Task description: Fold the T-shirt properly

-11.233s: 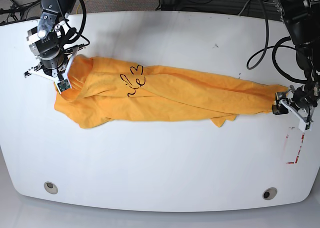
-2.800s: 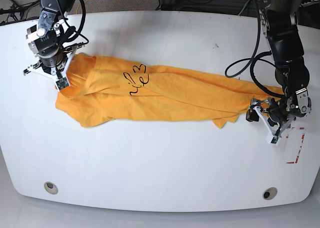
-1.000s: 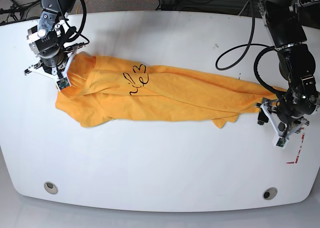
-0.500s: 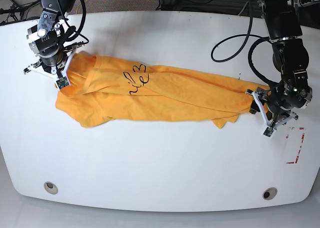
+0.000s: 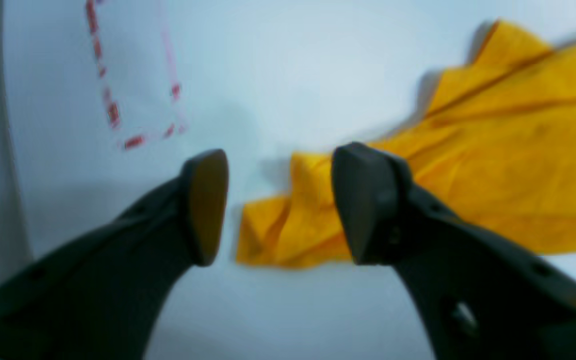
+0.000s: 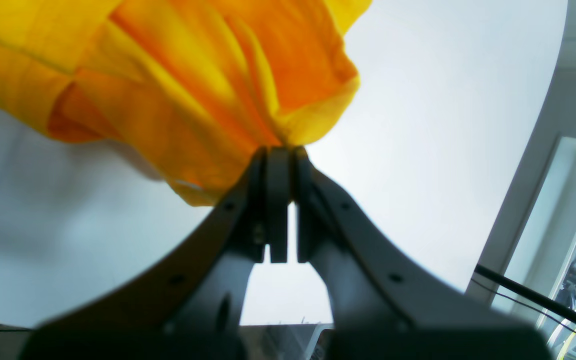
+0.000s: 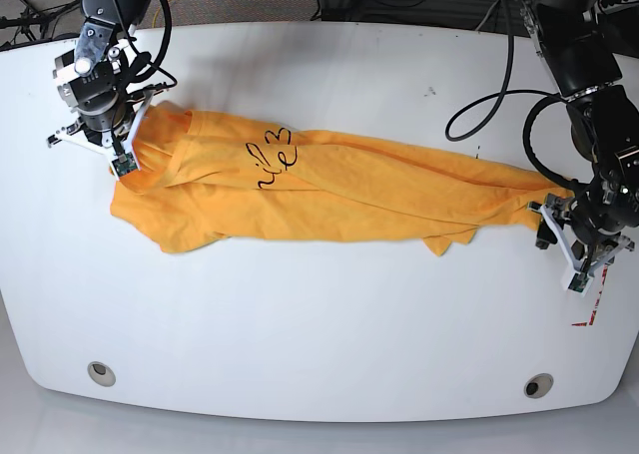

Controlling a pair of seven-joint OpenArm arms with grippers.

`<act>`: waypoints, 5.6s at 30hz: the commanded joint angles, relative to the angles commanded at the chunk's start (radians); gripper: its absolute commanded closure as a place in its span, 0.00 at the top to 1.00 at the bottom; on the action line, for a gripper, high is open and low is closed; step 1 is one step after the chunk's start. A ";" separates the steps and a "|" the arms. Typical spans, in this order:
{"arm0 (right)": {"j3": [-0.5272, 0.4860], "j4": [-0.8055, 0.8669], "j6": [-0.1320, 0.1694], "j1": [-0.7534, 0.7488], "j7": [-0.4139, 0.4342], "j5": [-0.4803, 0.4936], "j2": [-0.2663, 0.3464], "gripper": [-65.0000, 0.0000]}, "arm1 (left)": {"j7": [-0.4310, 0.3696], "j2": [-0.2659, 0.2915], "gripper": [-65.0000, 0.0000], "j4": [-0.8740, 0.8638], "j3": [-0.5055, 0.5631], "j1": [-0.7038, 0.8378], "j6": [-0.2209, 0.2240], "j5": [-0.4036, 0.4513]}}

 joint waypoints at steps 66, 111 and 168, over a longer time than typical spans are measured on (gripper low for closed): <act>-0.008 -0.103 0.000 0.011 -0.038 0.037 -0.066 0.02 | -0.137 -0.007 0.70 -0.420 0.019 -0.053 0.005 0.010; -0.008 -0.098 0.000 0.020 -0.038 0.037 -0.066 0.02 | -0.096 -0.145 0.84 -0.374 -0.100 0.105 -0.104 0.016; -0.005 -0.100 0.000 0.063 -0.038 0.037 -0.101 0.02 | 0.035 -0.093 0.00 0.052 -0.086 0.327 -0.104 0.014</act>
